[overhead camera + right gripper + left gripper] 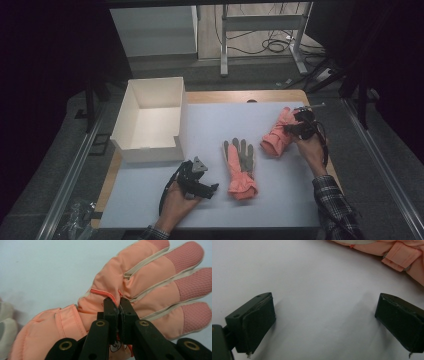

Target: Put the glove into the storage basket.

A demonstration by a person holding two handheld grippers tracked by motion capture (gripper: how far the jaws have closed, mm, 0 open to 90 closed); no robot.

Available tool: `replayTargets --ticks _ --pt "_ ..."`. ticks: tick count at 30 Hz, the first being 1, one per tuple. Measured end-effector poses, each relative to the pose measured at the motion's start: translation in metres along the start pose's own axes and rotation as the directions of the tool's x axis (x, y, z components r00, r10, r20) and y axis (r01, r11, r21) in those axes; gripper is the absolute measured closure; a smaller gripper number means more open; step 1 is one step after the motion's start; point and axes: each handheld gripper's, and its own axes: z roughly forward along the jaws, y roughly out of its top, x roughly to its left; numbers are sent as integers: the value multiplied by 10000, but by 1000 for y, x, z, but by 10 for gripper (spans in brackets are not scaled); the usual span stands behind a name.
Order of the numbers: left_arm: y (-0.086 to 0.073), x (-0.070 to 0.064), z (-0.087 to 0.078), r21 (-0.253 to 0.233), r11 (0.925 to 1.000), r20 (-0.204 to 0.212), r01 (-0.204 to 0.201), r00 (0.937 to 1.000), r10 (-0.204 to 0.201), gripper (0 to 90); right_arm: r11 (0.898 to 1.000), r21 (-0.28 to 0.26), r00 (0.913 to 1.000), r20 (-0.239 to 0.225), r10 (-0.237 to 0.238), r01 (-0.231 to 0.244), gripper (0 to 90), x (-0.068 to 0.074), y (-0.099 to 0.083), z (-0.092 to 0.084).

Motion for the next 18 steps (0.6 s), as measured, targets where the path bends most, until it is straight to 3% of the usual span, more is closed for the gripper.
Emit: replayTargets --ticks 10,18 --pt "0 0 0 1 10000 -3 -4 10000 4 28 9991 -188 9964 -742 -403 390 852 9 1 -30" --pt "0 0 0 1 10000 -4 2 10000 -2 29 9930 -520 9827 -1474 -1123 1057 852 28 -2 -57"
